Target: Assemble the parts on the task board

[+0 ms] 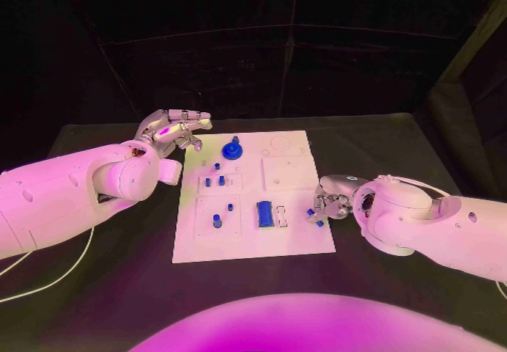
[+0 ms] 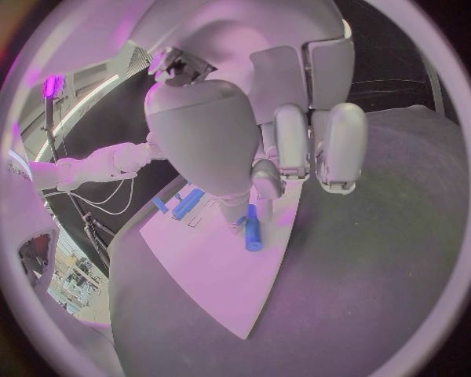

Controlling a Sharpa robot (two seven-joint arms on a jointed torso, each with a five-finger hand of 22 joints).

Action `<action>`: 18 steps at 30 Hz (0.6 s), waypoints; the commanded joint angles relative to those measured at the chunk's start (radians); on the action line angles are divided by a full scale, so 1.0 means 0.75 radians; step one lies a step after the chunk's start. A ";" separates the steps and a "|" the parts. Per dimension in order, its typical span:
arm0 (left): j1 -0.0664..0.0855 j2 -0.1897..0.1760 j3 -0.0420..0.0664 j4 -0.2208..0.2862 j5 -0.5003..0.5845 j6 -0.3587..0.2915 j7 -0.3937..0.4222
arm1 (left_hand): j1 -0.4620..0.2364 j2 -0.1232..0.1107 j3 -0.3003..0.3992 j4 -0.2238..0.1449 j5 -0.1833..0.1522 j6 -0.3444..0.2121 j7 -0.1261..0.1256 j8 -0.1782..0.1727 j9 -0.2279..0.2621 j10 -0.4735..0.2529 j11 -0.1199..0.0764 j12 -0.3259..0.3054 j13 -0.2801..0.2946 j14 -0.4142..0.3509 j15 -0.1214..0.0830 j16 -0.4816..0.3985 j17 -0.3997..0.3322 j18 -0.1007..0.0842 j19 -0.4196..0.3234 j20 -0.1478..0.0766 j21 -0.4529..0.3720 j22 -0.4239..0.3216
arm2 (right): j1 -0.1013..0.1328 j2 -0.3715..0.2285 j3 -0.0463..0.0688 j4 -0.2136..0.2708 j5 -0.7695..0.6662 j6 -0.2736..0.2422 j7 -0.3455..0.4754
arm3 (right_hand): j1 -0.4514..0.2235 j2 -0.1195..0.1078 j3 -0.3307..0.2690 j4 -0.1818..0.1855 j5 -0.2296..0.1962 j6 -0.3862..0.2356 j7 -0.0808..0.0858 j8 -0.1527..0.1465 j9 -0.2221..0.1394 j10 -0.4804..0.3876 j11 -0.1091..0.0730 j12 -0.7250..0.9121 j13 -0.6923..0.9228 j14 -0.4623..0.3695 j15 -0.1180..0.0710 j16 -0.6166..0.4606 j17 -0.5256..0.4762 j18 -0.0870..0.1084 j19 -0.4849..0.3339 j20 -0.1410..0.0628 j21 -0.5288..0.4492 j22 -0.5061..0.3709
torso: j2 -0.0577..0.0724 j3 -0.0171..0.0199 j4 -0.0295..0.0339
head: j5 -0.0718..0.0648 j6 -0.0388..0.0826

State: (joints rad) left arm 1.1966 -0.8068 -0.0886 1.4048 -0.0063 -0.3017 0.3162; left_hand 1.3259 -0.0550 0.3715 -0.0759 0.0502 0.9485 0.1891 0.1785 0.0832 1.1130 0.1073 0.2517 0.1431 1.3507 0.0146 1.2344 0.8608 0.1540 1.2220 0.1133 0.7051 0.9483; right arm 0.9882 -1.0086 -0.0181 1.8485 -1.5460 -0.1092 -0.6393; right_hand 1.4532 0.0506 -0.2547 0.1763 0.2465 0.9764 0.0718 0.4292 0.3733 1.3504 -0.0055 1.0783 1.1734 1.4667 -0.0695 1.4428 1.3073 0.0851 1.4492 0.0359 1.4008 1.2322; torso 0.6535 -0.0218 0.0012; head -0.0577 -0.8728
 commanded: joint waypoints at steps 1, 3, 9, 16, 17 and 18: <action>0.001 0.000 0.001 0.001 0.002 0.013 0.004 | -0.003 0.006 -0.008 0.003 0.002 -0.011 -0.003 0.006 -0.002 -0.010 -0.003 0.006 0.002 -0.002 0.008 0.008 -0.001 0.022 -0.002 0.010 -0.005 -0.002 | -0.012 0.004 -0.010 -0.005 -0.039 0.079 -0.016 | 0.021 0.007 0.001 -0.012 0.002 -0.016 0.002 -0.010 -0.005 -0.009 -0.001 -0.007 -0.008 0.080 -0.006 0.002 0.057 -0.026 -0.004 -0.002 -0.002 -0.001 | 0.000 -0.0003 0.0003 | 0.002 0.000; 0.001 -0.001 0.001 0.001 0.002 0.013 0.003 | -0.003 0.006 -0.008 0.002 0.002 -0.012 -0.003 0.007 -0.002 -0.011 -0.003 0.007 0.002 -0.002 0.008 0.008 -0.001 0.022 -0.002 0.010 -0.005 -0.002 | -0.013 0.005 -0.010 -0.004 -0.044 0.074 -0.017 | 0.024 0.011 0.003 -0.016 0.026 -0.025 0.007 -0.020 -0.008 -0.015 0.002 -0.016 -0.013 0.080 -0.004 0.001 0.056 -0.025 -0.006 0.000 -0.004 -0.004 | 0.000 -0.0007 0.0001 | 0.003 0.000; 0.001 -0.001 0.001 0.002 0.002 0.012 0.004 | -0.003 0.006 -0.008 0.002 0.002 -0.012 -0.003 0.007 -0.002 -0.011 -0.003 0.007 0.002 -0.002 0.008 0.008 -0.001 0.022 -0.002 0.010 -0.005 -0.002 | -0.014 0.006 -0.010 0.004 -0.054 0.050 -0.020 | 0.030 0.016 0.006 -0.023 0.132 -0.049 0.021 -0.066 -0.028 -0.026 0.013 -0.035 -0.025 0.079 0.004 -0.002 0.056 -0.025 -0.007 0.007 -0.007 -0.007 | 0.000 -0.0004 0.0000 | 0.007 0.000; 0.000 -0.001 0.000 0.002 0.002 0.012 0.004 | -0.003 0.006 -0.008 0.002 0.002 -0.012 -0.003 0.007 -0.002 -0.011 -0.003 0.007 0.002 -0.002 0.008 0.008 -0.001 0.022 -0.002 0.010 -0.005 -0.002 | -0.014 -0.006 -0.010 0.030 -0.036 -0.034 -0.023 | 0.063 0.035 0.037 -0.033 0.279 -0.029 0.019 -0.103 -0.054 -0.024 0.011 -0.031 -0.019 0.081 0.004 0.000 0.063 -0.025 -0.004 0.009 -0.004 -0.001 | 0.000 0.0010 0.0000 | 0.009 0.000; 0.000 -0.001 0.000 0.002 0.002 0.012 0.004 | -0.002 0.006 -0.008 0.002 0.002 -0.013 -0.003 0.007 -0.002 -0.012 -0.003 0.008 0.002 -0.002 0.008 0.008 -0.002 0.022 -0.002 0.010 -0.006 -0.002 | -0.014 -0.008 -0.010 0.035 -0.033 -0.047 -0.023 | 0.069 0.038 0.044 -0.034 0.282 -0.026 0.019 -0.106 -0.056 -0.023 0.010 -0.029 -0.017 0.081 0.003 0.001 0.064 -0.025 -0.004 0.008 -0.003 0.001 | 0.000 0.0001 -0.0001 | 0.009 0.000; -0.001 -0.002 0.000 0.002 0.002 0.012 0.004 | -0.002 0.006 -0.008 0.002 0.002 -0.013 -0.003 0.007 -0.002 -0.012 -0.003 0.008 0.002 -0.002 0.008 0.008 -0.002 0.022 -0.002 0.010 -0.006 -0.002 | -0.014 -0.012 -0.010 0.042 -0.028 -0.065 -0.023 | 0.075 0.041 0.053 -0.035 0.294 -0.023 0.018 -0.112 -0.059 -0.022 0.010 -0.028 -0.016 0.081 0.003 0.001 0.065 -0.025 -0.003 0.007 -0.003 0.002 | 0.000 0.0004 0.0002 | 0.010 0.000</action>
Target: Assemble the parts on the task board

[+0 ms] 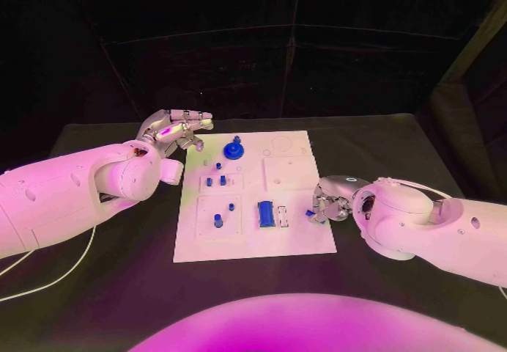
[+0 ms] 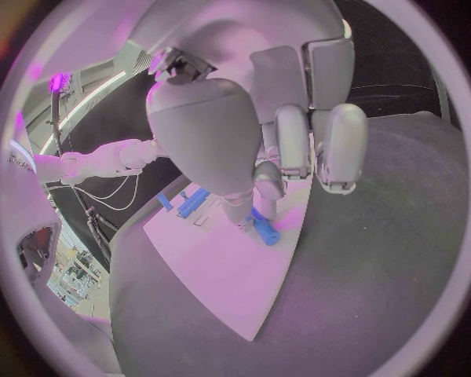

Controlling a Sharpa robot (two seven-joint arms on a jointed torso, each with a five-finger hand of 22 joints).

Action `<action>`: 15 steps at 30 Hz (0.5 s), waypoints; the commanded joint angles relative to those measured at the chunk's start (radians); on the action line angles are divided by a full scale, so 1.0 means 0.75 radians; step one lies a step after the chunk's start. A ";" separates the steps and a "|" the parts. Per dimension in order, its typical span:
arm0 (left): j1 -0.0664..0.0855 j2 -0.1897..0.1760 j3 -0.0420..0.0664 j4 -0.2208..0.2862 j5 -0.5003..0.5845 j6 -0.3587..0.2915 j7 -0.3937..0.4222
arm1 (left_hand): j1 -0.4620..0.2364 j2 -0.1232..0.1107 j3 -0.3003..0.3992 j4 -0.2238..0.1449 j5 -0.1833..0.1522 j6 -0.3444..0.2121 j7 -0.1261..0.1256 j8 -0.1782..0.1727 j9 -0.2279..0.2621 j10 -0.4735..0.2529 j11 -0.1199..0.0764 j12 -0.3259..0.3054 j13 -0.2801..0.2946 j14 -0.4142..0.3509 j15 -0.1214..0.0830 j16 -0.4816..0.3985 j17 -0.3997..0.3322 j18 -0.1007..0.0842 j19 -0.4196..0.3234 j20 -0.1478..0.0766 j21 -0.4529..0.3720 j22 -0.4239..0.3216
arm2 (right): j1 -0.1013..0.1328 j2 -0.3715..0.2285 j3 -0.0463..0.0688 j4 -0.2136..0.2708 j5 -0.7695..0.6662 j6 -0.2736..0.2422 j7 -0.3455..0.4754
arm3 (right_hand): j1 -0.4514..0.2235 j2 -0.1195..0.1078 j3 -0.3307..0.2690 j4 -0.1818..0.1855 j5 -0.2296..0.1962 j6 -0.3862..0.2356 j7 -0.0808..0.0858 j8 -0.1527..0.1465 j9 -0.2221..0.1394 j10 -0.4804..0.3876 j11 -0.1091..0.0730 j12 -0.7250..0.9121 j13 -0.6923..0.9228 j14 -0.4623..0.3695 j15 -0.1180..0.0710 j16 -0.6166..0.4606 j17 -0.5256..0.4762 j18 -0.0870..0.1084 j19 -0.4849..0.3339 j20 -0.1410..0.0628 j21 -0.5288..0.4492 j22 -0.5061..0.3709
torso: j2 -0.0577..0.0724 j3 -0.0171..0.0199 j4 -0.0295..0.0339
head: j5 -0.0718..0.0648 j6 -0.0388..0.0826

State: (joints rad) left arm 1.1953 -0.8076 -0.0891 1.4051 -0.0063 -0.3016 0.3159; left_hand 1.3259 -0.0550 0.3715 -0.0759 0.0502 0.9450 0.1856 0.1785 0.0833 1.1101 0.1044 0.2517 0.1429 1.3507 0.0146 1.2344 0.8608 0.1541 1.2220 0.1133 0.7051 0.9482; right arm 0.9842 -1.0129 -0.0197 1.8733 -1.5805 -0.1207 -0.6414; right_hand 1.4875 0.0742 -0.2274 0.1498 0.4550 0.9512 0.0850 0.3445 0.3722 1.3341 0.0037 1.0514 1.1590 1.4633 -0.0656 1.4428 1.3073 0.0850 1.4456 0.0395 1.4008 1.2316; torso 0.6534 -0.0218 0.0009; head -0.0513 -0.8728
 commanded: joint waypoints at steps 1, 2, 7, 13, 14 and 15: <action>0.001 0.000 0.001 0.002 0.002 0.012 0.004 | -0.002 0.006 -0.008 0.002 0.002 -0.008 0.001 0.007 -0.002 -0.008 0.001 0.008 0.002 -0.002 0.008 0.008 -0.002 0.022 -0.002 0.010 -0.006 -0.002 | -0.009 -0.009 -0.008 0.016 0.023 -0.067 -0.021 | 0.032 0.010 0.023 0.000 0.026 0.013 0.001 -0.002 -0.061 0.000 -0.003 0.008 0.004 0.086 -0.003 0.002 0.066 -0.025 0.002 0.002 -0.002 0.003 | 0.000 -0.0002 0.0005 | 0.002 0.000; 0.001 0.000 0.001 0.002 0.002 0.012 0.004 | -0.002 0.006 -0.008 0.002 0.002 -0.008 0.001 0.007 -0.002 -0.008 0.001 0.008 0.002 -0.002 0.008 0.008 -0.002 0.022 -0.002 0.010 -0.006 -0.002 | -0.009 -0.012 -0.007 0.022 0.028 -0.081 -0.021 | 0.034 0.009 0.028 0.001 0.035 0.016 0.001 -0.005 -0.063 0.000 -0.003 0.009 0.005 0.086 -0.003 0.002 0.067 -0.026 0.003 0.002 -0.002 0.005 | 0.000 -0.0002 0.0007 | 0.001 0.000; 0.000 0.000 0.001 0.002 0.002 0.012 0.004 | -0.002 0.006 -0.008 0.002 0.002 -0.008 0.001 0.007 -0.002 -0.008 0.001 0.008 0.002 -0.002 0.008 0.008 -0.002 0.022 -0.002 0.010 -0.006 -0.002 | -0.008 -0.021 -0.007 0.050 0.061 -0.174 -0.016 | 0.033 0.002 0.048 0.007 0.067 0.026 0.000 -0.018 -0.071 0.006 -0.003 0.017 0.012 0.088 -0.004 0.005 0.073 -0.026 0.005 0.000 0.001 0.009 | 0.000 -0.0009 0.0003 | 0.002 0.000; 0.000 -0.001 0.000 0.003 0.002 0.013 0.004 | -0.002 0.006 -0.008 0.002 0.002 -0.008 0.001 0.007 -0.002 -0.008 0.001 0.008 0.002 -0.002 0.008 0.008 -0.002 0.022 -0.002 0.010 -0.006 -0.002 | -0.008 -0.029 -0.007 0.070 0.134 -0.255 0.003 | 0.016 -0.009 0.055 0.022 0.073 0.034 0.000 -0.026 -0.077 0.016 -0.003 0.034 0.025 0.089 -0.004 0.008 0.078 -0.027 0.007 0.000 0.003 0.013 | 0.000 -0.0028 0.0030 | 0.000 0.000; 0.000 -0.001 0.000 0.003 0.002 0.013 0.004 | -0.002 0.006 -0.008 0.002 0.002 -0.008 0.001 0.007 -0.002 -0.008 0.001 0.008 0.002 -0.002 0.008 0.008 -0.002 0.022 -0.002 0.010 -0.006 -0.002 | -0.008 -0.029 -0.007 0.070 0.149 -0.265 0.007 | 0.012 -0.011 0.057 0.025 0.073 0.036 0.000 -0.028 -0.078 0.019 -0.003 0.037 0.028 0.089 -0.004 0.009 0.080 -0.027 0.007 0.000 0.004 0.014 | 0.000 -0.0033 0.0032 | 0.001 0.000; 0.000 -0.001 0.000 0.003 0.002 0.012 0.004 | -0.002 0.006 -0.008 0.002 0.002 -0.008 0.001 0.007 -0.002 -0.008 0.001 0.008 0.002 -0.002 0.008 0.008 -0.002 0.022 -0.002 0.010 -0.006 -0.002 | -0.008 -0.028 -0.007 0.070 0.162 -0.275 0.011 | 0.010 -0.012 0.058 0.028 0.073 0.037 0.000 -0.030 -0.079 0.021 -0.003 0.041 0.031 0.090 -0.004 0.010 0.082 -0.028 0.008 0.000 0.005 0.016 | 0.000 -0.0033 0.0017 | 0.003 0.000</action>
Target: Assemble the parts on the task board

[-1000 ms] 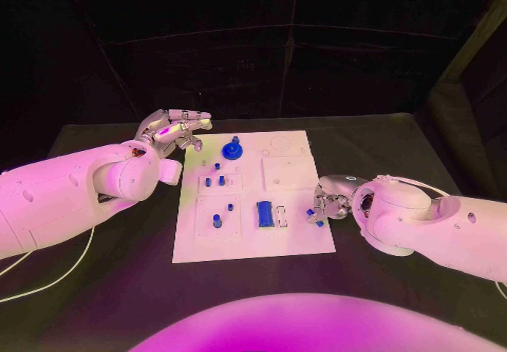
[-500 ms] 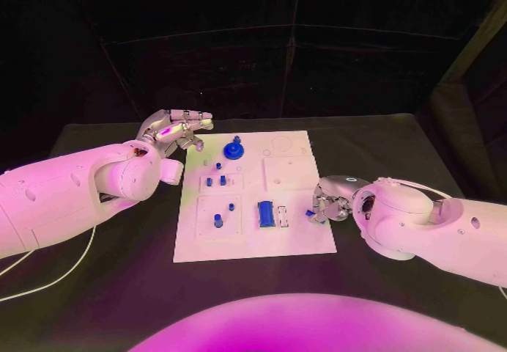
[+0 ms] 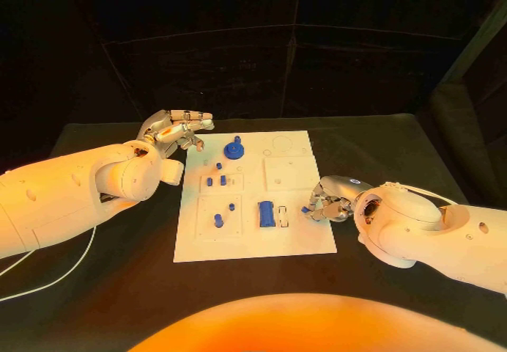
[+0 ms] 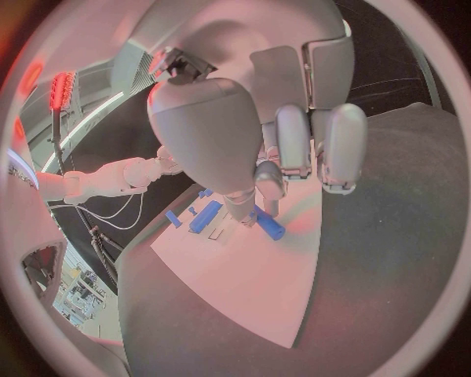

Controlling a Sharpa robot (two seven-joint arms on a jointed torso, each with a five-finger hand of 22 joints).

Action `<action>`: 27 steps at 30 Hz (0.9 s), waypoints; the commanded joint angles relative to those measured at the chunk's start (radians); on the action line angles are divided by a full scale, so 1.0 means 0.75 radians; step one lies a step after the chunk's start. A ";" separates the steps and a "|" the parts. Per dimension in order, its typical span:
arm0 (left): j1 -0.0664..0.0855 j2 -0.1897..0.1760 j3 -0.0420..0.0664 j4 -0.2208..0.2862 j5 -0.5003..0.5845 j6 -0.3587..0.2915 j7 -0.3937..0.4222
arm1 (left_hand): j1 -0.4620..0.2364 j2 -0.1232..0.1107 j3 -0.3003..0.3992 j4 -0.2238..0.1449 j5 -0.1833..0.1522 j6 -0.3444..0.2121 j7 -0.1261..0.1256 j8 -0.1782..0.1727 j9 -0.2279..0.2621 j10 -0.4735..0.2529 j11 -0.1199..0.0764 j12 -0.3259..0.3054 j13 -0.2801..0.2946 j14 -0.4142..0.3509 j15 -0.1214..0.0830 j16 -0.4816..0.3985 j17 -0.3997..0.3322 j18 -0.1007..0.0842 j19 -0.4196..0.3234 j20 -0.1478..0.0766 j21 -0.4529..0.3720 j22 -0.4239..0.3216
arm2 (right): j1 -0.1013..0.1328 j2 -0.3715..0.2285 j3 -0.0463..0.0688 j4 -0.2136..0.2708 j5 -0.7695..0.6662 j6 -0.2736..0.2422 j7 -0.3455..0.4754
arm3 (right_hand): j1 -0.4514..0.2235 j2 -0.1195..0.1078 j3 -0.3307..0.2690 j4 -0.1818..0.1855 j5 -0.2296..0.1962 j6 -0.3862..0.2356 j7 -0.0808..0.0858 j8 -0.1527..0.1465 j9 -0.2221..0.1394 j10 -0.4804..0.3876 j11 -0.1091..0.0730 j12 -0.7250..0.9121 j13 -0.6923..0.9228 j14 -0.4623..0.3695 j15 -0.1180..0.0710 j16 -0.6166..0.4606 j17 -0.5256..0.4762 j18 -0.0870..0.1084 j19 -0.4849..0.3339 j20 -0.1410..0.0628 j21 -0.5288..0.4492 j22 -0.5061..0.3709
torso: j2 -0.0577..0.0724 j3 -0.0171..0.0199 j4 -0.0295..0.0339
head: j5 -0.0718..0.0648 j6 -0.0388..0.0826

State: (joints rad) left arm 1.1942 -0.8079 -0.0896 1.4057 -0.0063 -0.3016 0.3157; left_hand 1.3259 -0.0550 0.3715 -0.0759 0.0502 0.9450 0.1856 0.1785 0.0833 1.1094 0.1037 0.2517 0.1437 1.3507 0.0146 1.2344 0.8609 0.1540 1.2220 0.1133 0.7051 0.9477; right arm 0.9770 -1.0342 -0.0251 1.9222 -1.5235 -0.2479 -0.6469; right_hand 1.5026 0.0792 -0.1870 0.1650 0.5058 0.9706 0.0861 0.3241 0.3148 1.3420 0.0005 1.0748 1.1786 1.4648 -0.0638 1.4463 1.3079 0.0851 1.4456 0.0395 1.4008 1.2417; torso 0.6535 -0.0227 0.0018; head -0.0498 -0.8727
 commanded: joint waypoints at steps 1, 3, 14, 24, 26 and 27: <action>0.001 -0.001 0.001 0.003 0.002 0.012 0.004 | -0.002 0.006 -0.008 0.002 0.002 -0.008 0.001 0.007 -0.002 -0.007 0.002 0.008 0.001 -0.002 0.008 0.008 -0.002 0.022 -0.003 0.010 -0.006 -0.001 | 0.002 0.005 0.000 0.003 0.108 -0.119 0.024 | -0.017 -0.022 0.006 0.013 0.004 0.014 -0.002 -0.005 -0.004 0.013 0.001 0.013 0.007 0.088 -0.006 0.006 0.082 -0.028 0.009 0.000 0.005 0.004 | 0.000 -0.0015 -0.0008 | 0.004 0.000; 0.001 -0.001 0.001 0.003 0.002 0.012 0.004 | -0.002 0.006 -0.008 0.002 0.002 -0.008 0.001 0.007 -0.002 -0.007 0.002 0.008 0.001 -0.002 0.008 0.008 -0.002 0.022 -0.003 0.010 -0.006 -0.001 | 0.002 0.011 0.000 0.001 0.135 -0.129 0.028 | -0.026 -0.027 0.008 0.021 -0.002 0.017 -0.002 -0.008 -0.006 0.016 0.001 0.019 0.011 0.089 -0.006 0.008 0.085 -0.028 0.009 0.000 0.006 0.005 | 0.000 -0.0016 0.0005 | 0.004 0.000; 0.001 -0.002 0.001 0.007 0.002 0.013 0.003 | 0.001 0.006 -0.008 0.000 0.002 -0.010 0.001 0.009 -0.002 -0.009 0.002 0.010 0.002 -0.002 0.008 0.009 -0.002 0.022 -0.002 0.010 -0.006 -0.001 | 0.002 0.089 0.000 -0.041 0.273 -0.126 0.031 | -0.072 -0.043 0.014 0.062 -0.022 0.031 -0.004 -0.021 -0.013 0.026 0.001 0.031 0.022 0.091 -0.006 0.012 0.092 -0.029 0.012 0.000 0.010 0.013 | 0.000 -0.0009 -0.0001 | 0.006 0.000; 0.002 -0.003 0.001 0.007 0.002 0.014 0.002 | 0.001 0.006 -0.008 0.000 0.002 -0.010 0.001 0.009 -0.002 -0.009 0.002 0.010 0.002 -0.002 0.008 0.009 -0.002 0.022 -0.002 0.010 -0.006 -0.001 | 0.002 0.147 0.001 -0.068 0.302 -0.164 0.024 | -0.093 -0.049 0.018 0.083 -0.032 0.046 -0.006 -0.028 -0.017 0.036 -0.002 0.042 0.029 0.092 -0.008 0.014 0.097 -0.029 0.013 -0.001 0.011 0.013 | 0.001 0.0000 -0.0017 | 0.014 0.000; 0.002 -0.002 0.001 0.007 0.002 0.015 0.002 | 0.001 0.006 -0.008 0.000 0.002 -0.010 0.001 0.009 -0.002 -0.009 0.002 0.010 0.002 -0.002 0.008 0.009 -0.002 0.022 -0.002 0.010 -0.006 -0.001 | 0.002 0.153 0.001 -0.072 0.303 -0.162 0.022 | -0.097 -0.049 0.019 0.087 -0.032 0.048 -0.007 -0.030 -0.017 0.036 -0.002 0.042 0.030 0.092 -0.008 0.015 0.097 -0.030 0.014 -0.001 0.012 0.015 | 0.001 -0.0002 -0.0021 | 0.015 0.000; 0.002 -0.002 0.001 0.007 0.002 0.015 0.002 | 0.001 0.006 -0.008 0.000 0.002 -0.010 0.001 0.009 -0.002 -0.009 0.002 0.010 0.002 -0.002 0.008 0.009 -0.002 0.022 -0.002 0.010 -0.006 -0.001 | 0.002 0.156 0.001 -0.073 0.303 -0.160 0.021 | -0.099 -0.049 0.020 0.089 -0.033 0.050 -0.007 -0.030 -0.018 0.037 -0.002 0.043 0.030 0.092 -0.008 0.015 0.098 -0.030 0.014 -0.001 0.012 0.015 | 0.001 0.0000 -0.0021 | 0.015 0.000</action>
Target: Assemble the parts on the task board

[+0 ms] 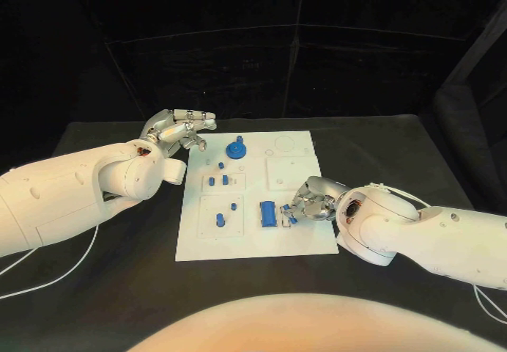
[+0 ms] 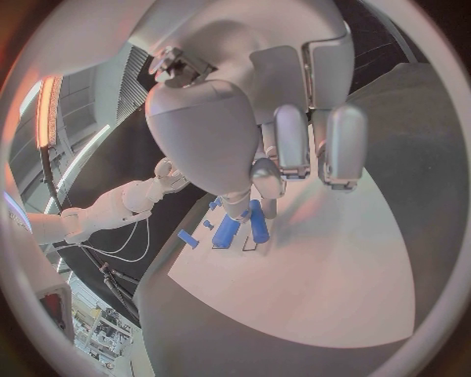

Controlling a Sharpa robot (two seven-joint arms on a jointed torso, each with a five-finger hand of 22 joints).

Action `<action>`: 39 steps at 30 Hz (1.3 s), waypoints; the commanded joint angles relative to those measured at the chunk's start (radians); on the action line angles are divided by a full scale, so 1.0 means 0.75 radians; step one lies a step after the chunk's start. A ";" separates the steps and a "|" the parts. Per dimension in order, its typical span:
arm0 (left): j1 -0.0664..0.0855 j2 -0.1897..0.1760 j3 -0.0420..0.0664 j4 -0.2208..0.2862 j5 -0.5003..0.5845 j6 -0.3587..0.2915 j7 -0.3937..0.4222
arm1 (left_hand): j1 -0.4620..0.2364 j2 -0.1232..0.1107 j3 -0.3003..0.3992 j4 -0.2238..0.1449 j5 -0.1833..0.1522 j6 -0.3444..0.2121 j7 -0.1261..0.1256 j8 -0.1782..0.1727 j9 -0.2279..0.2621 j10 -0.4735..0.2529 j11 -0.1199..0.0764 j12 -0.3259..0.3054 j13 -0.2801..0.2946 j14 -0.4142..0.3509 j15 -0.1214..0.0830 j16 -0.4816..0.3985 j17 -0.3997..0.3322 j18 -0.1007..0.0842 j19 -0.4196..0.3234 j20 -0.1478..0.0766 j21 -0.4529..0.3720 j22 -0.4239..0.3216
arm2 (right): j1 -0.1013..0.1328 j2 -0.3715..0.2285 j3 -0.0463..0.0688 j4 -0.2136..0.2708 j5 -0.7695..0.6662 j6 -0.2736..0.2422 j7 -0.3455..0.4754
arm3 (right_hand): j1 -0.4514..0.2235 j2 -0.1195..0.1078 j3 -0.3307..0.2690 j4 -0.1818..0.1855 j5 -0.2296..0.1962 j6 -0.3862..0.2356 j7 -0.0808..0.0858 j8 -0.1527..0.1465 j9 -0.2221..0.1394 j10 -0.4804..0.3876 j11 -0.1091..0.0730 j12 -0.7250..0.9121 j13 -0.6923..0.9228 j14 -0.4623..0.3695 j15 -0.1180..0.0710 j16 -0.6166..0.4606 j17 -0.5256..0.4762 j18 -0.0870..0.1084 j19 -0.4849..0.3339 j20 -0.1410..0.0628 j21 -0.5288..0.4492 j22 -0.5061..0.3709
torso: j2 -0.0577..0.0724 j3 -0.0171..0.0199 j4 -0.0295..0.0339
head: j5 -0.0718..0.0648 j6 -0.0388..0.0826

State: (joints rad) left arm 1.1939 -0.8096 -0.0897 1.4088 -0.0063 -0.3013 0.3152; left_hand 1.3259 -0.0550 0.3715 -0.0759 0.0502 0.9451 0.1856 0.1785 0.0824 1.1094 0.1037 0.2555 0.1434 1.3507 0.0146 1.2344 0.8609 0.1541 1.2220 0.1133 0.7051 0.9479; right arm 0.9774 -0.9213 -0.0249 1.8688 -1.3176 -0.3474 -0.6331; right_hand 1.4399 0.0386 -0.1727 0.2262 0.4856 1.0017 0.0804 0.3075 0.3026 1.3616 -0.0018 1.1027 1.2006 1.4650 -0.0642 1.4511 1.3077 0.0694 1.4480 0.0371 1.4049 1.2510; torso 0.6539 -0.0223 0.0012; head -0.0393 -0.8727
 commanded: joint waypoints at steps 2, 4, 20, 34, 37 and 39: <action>0.002 0.000 0.001 0.003 0.002 0.015 0.002 | 0.001 0.006 -0.008 0.000 0.002 -0.010 0.001 0.009 -0.001 -0.009 0.002 0.005 0.002 -0.002 0.008 0.009 -0.002 0.022 -0.002 0.010 -0.006 -0.001 | 0.002 0.011 0.000 -0.005 0.029 -0.015 0.000 | -0.024 0.005 0.002 0.016 -0.006 0.013 -0.001 -0.010 -0.002 0.013 0.000 0.007 0.002 0.092 -0.008 0.009 0.099 -0.009 0.011 0.002 0.007 0.003 | 0.001 0.0001 -0.0026 | 0.002 0.000; 0.002 0.000 0.001 0.003 0.002 0.015 0.001 | 0.001 0.006 -0.008 0.000 0.002 -0.010 0.001 0.009 -0.001 -0.009 0.002 0.005 0.002 -0.002 0.008 0.009 -0.002 0.022 -0.002 0.010 -0.006 -0.001 | 0.002 0.017 0.000 -0.007 0.031 -0.002 -0.002 | -0.040 0.002 0.002 0.030 -0.007 0.021 -0.002 -0.013 -0.003 0.016 -0.001 0.010 0.004 0.092 -0.009 0.009 0.099 -0.009 0.011 0.002 0.007 0.004 | 0.001 0.0003 -0.0028 | 0.002 0.000; 0.002 0.000 0.001 0.004 0.002 0.017 0.000 | 0.001 0.006 -0.008 0.000 0.002 -0.010 0.001 0.009 -0.001 -0.009 0.002 0.005 0.002 -0.002 0.008 0.009 -0.002 0.022 -0.002 0.010 -0.006 -0.001 | 0.002 0.037 0.000 -0.024 0.032 0.025 -0.030 | -0.097 -0.013 -0.017 0.074 0.034 0.057 -0.010 -0.015 -0.001 0.024 -0.006 0.016 0.011 0.091 -0.013 0.008 0.099 -0.009 0.012 -0.001 0.008 0.007 | 0.001 -0.0003 -0.0019 | 0.002 0.000; 0.002 0.000 0.001 0.003 0.002 0.019 -0.003 | 0.002 0.006 -0.008 -0.001 0.002 -0.011 0.001 0.011 -0.001 -0.011 0.002 0.007 0.002 -0.003 0.008 0.009 -0.003 0.022 -0.002 0.010 -0.007 -0.002 | 0.002 0.044 0.000 -0.028 0.019 0.021 -0.024 | -0.211 -0.027 -0.097 0.081 -0.282 0.062 -0.008 -0.027 0.004 0.026 -0.001 0.012 0.012 0.091 -0.010 0.006 0.098 -0.009 0.011 0.000 0.006 0.006 | 0.000 -0.0003 -0.0028 | 0.005 0.000; 0.002 0.000 0.001 0.003 0.002 0.019 -0.003 | 0.002 0.006 -0.008 -0.001 0.002 -0.011 0.001 0.011 -0.001 -0.011 0.002 0.007 0.002 -0.003 0.008 0.009 -0.003 0.022 -0.002 0.010 -0.007 -0.002 | 0.002 0.041 0.000 -0.028 0.017 0.014 -0.022 | -0.266 -0.020 -0.128 0.084 -0.405 0.059 -0.007 -0.031 0.009 0.024 -0.001 0.011 0.014 0.091 -0.009 0.005 0.098 -0.009 0.010 0.001 0.004 0.005 | -0.001 -0.0004 -0.0032 | 0.003 0.000; 0.002 0.000 0.001 0.003 0.002 0.019 -0.003 | 0.002 0.006 -0.008 -0.001 0.002 -0.011 0.001 0.011 -0.001 -0.011 0.002 0.007 0.002 -0.003 0.008 0.009 -0.003 0.022 -0.002 0.010 -0.007 -0.002 | 0.002 0.037 0.000 -0.027 0.014 0.012 -0.019 | -0.269 -0.019 -0.131 0.083 -0.412 0.059 -0.007 -0.031 0.009 0.024 -0.001 0.011 0.014 0.091 -0.009 0.005 0.098 -0.009 0.011 0.001 0.005 0.006 | -0.001 0.0000 -0.0033 | 0.002 0.000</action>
State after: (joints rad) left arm 1.1941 -0.8099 -0.0897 1.4092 -0.0063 -0.2986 0.3119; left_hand 1.3259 -0.0550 0.3715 -0.0759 0.0502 0.9451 0.1856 0.1831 0.0827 1.1095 0.1037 0.2554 0.1441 1.3507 0.0146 1.2344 0.8598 0.1540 1.2220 0.1133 0.7051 0.9481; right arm 0.9776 -0.8919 -0.0250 1.8452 -1.2998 -0.3354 -0.6583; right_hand 1.2457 0.0227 -0.2676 0.2885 0.1803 1.0410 0.0765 0.2864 0.3082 1.3759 -0.0019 1.1103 1.2103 1.4688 -0.0680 1.4546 1.3074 0.0695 1.4493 0.0358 1.4049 1.2552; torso 0.6537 -0.0224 -0.0002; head -0.0360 -0.8727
